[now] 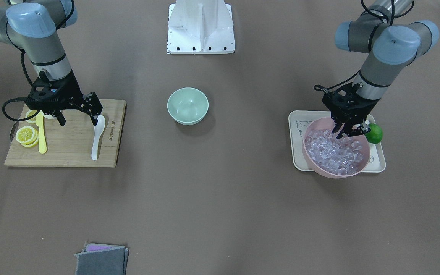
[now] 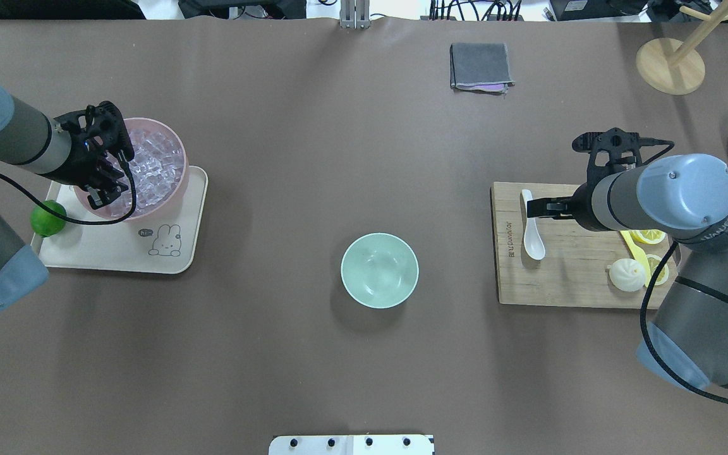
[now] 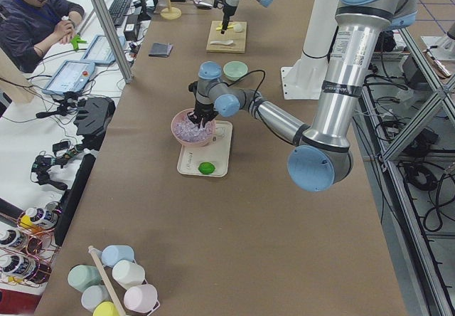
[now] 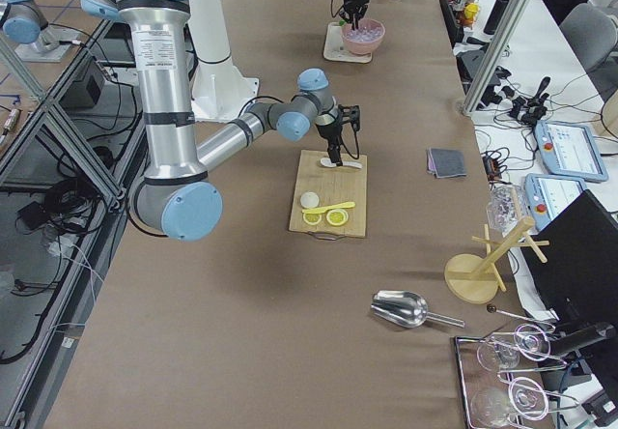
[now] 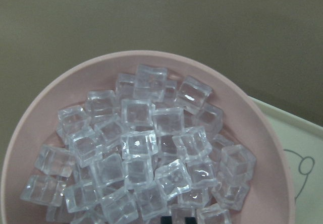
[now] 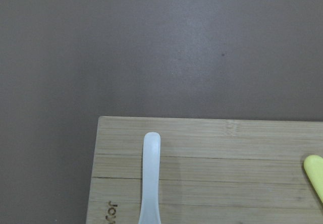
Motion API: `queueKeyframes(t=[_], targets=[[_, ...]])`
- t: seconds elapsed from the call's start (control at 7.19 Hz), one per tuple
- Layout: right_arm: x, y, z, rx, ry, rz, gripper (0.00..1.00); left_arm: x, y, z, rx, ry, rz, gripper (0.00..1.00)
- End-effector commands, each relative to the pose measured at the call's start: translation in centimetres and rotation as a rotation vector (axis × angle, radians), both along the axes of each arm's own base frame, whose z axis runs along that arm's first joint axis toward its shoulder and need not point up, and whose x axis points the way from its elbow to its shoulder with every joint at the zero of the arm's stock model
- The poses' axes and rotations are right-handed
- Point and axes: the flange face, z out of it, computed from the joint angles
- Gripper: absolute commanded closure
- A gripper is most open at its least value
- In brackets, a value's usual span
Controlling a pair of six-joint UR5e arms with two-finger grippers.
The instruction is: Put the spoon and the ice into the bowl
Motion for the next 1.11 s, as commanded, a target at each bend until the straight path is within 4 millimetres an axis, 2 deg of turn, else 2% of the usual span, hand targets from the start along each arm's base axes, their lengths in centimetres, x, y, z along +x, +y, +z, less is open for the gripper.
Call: queueKeyframes(t=[0.0, 0.28, 0.42, 0.7, 0.97], targets=[[-0.1, 0.1, -0.1, -0.009, -0.008, 0.008, 0.0, 0.4, -0.1, 0.3, -0.183, 0.046, -0.153, 0.03], [-0.1, 0.1, -0.1, -0.01, -0.008, 0.007, 0.0, 0.4, 0.1, 0.3, -0.434, 0.116, -0.391, 0.03], [-0.1, 0.0, -0.1, -0.011, -0.007, 0.007, 0.0, 0.6, 0.3, 0.2, -0.501, 0.136, -0.451, 0.03], [-0.1, 0.1, -0.1, -0.011, -0.009, 0.008, 0.0, 2.3, 1.1, 0.7, -0.608, 0.154, -0.523, 0.03], [-0.1, 0.0, -0.2, -0.01, -0.01, 0.008, 0.0, 2.5, 0.7, 1.8, -0.586, 0.173, -0.509, 0.04]])
